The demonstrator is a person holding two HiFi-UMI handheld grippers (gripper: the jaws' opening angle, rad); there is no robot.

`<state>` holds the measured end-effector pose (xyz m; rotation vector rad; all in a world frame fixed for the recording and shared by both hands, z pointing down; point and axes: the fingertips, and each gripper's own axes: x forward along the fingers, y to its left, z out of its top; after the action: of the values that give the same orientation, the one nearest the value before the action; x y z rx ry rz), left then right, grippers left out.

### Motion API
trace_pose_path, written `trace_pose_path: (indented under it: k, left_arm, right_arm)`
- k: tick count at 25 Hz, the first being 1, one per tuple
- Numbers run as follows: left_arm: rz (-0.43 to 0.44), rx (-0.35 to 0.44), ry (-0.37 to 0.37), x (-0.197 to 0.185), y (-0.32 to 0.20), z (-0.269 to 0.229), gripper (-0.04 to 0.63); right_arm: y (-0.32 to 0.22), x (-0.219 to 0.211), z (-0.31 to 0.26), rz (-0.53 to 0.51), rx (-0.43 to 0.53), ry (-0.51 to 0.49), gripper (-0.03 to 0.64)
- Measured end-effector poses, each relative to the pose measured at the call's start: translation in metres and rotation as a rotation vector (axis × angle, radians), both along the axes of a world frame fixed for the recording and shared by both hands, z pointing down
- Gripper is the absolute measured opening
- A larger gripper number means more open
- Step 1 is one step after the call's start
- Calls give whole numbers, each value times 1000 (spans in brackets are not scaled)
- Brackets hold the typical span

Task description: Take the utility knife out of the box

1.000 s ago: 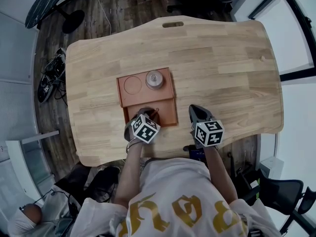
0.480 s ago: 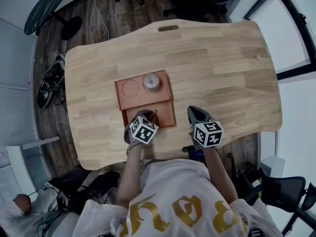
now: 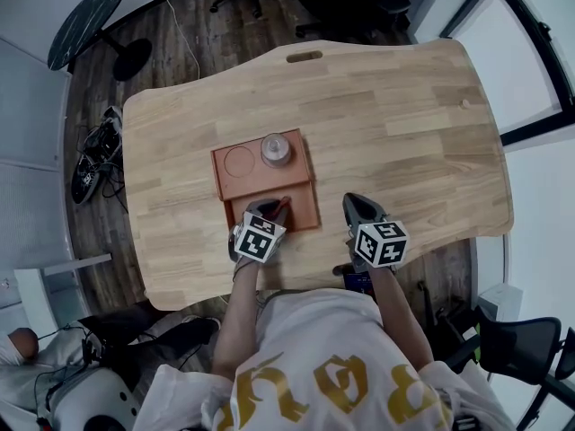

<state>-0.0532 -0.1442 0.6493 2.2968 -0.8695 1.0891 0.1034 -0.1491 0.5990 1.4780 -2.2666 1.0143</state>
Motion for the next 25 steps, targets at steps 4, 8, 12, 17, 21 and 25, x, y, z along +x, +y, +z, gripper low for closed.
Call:
trace_pose_path:
  k: [4,8,12,17,21,25]
  left_arm:
    - [-54,13,72,-1,-1,-13,54]
    - [-88,36,147,-3,0,-30,54]
    - [-110,81,213,3,1,-49,54]
    - [-150,104,282,5,5,-67,54]
    - [-200,132,361,1,7,-87,54]
    - [-224,201,409,-6,8,-108,54]
  right_arm:
    - [4,-2,-6,6,14,-3,11]
    - [8,-5,-14,2,38,0,12]
    - [13,-7,-21,-7,62,23,12]
    - [16,-6,-32,0,110,56,12]
    - [18,-8,-43,1,135,61,11]
    - [19,-12,-52,-8,162,64,12]
